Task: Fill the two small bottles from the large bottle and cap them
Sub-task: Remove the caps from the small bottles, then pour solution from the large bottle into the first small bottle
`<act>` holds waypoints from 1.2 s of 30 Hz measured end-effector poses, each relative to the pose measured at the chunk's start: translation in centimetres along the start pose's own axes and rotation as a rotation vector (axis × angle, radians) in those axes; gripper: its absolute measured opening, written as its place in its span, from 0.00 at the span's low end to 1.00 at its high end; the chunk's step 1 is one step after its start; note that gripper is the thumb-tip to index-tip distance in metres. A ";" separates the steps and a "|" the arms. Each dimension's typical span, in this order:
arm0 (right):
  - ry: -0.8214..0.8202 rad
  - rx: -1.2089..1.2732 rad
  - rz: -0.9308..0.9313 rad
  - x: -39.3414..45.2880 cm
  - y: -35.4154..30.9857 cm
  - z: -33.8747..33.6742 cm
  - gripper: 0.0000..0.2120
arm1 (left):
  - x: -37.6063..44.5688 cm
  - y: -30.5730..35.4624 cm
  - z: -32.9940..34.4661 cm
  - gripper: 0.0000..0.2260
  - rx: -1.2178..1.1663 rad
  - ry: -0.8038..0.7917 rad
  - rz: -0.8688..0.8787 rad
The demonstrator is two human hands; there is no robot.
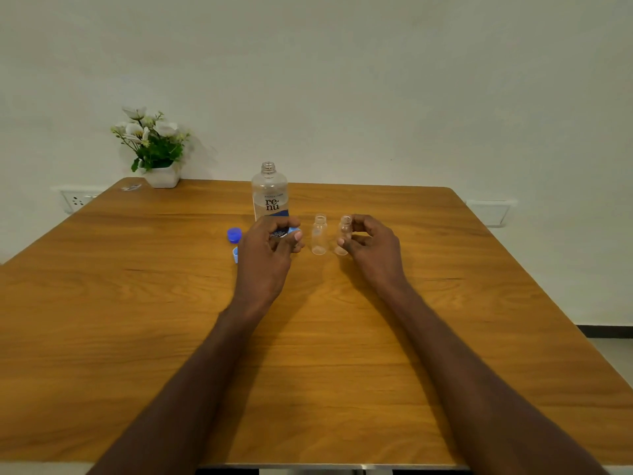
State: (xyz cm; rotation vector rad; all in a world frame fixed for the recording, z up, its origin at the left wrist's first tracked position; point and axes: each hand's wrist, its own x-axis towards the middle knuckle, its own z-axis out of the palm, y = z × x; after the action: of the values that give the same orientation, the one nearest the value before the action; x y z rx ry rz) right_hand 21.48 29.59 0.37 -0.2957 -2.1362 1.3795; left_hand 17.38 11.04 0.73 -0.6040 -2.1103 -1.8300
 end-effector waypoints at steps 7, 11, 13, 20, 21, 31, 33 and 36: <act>-0.044 -0.128 0.015 0.1 0.3 0.3 0.30 | -0.4 -0.1 0.0 0.07 0.209 0.051 0.058; -0.031 -0.166 0.047 -0.3 -0.1 0.1 0.38 | -0.8 -0.2 -0.4 0.07 0.258 0.047 0.078; 0.052 -0.138 -0.011 -0.8 -0.4 -0.1 0.36 | -1.1 -0.4 -1.1 0.08 0.312 0.055 0.103; 0.256 -0.082 -0.309 -2.8 -1.5 -0.3 0.25 | -1.8 -1.1 -5.5 0.14 0.581 0.238 -0.005; 0.258 -0.081 -0.334 -3.0 -1.7 -0.1 0.23 | -1.8 -1.1 -6.1 0.15 0.606 0.258 -0.046; 0.053 0.002 -0.419 -4.8 -4.0 4.8 0.16 | -1.5 -1.5 -7.1 0.12 0.717 0.317 -0.368; 0.011 -0.004 -0.418 -4.7 -3.9 5.2 0.17 | -1.4 -1.6 -7.2 0.12 0.676 0.329 -0.380; -0.023 -0.048 -0.401 -4.7 -3.6 5.3 0.17 | -1.4 -1.8 -7.2 0.16 0.654 0.312 -0.383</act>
State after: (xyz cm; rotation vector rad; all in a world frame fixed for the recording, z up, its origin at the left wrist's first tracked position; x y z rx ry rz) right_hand 22.63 21.73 0.34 0.1281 -2.1038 1.1044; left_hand 17.26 3.56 -0.36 0.2394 -2.5012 -1.1447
